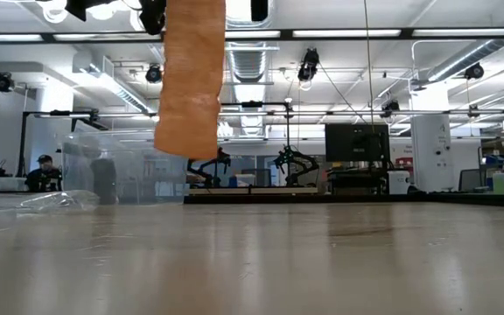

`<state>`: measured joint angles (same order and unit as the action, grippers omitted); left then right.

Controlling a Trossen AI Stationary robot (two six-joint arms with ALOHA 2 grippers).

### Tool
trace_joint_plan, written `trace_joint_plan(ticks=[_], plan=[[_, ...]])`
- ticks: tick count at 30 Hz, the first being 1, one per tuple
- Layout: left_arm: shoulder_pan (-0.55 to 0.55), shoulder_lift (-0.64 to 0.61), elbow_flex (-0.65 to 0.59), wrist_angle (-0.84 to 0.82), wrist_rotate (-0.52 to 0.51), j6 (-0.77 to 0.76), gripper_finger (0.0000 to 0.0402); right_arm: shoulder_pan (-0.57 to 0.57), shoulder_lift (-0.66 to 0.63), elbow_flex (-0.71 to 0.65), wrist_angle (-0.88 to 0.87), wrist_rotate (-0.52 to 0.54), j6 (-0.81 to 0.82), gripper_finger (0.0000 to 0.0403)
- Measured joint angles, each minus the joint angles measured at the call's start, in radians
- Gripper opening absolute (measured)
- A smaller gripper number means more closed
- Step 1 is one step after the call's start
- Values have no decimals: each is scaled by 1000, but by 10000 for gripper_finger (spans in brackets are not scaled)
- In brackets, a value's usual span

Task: Roll bandage
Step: Roll the orange bandage

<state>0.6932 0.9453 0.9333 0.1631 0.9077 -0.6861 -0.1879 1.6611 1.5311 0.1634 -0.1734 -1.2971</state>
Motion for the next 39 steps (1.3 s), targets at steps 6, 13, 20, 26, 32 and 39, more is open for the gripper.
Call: trace_joint_plan(ticks=[6, 13, 20, 26, 32, 39], plan=[[-18, -1, -1, -2, -2, 47, 348, -7, 27, 0, 45, 28, -49, 41], [-17, 7, -1, -29, -11, 156, 336, -30, 61, 43, 48, 24, -27, 41], [-17, 13, -1, -49, -46, 233, 296, -44, 68, 45, 49, 26, 23, 41], [-18, 11, -1, -50, -98, 300, 217, -48, 68, 47, 51, 16, 101, 43], [-18, 10, 1, -50, -110, 321, 116, -48, 68, 47, 48, 10, 184, 67], [-19, 5, 1, -51, -103, 366, 49, -51, 68, 47, 39, -86, 380, 129]])
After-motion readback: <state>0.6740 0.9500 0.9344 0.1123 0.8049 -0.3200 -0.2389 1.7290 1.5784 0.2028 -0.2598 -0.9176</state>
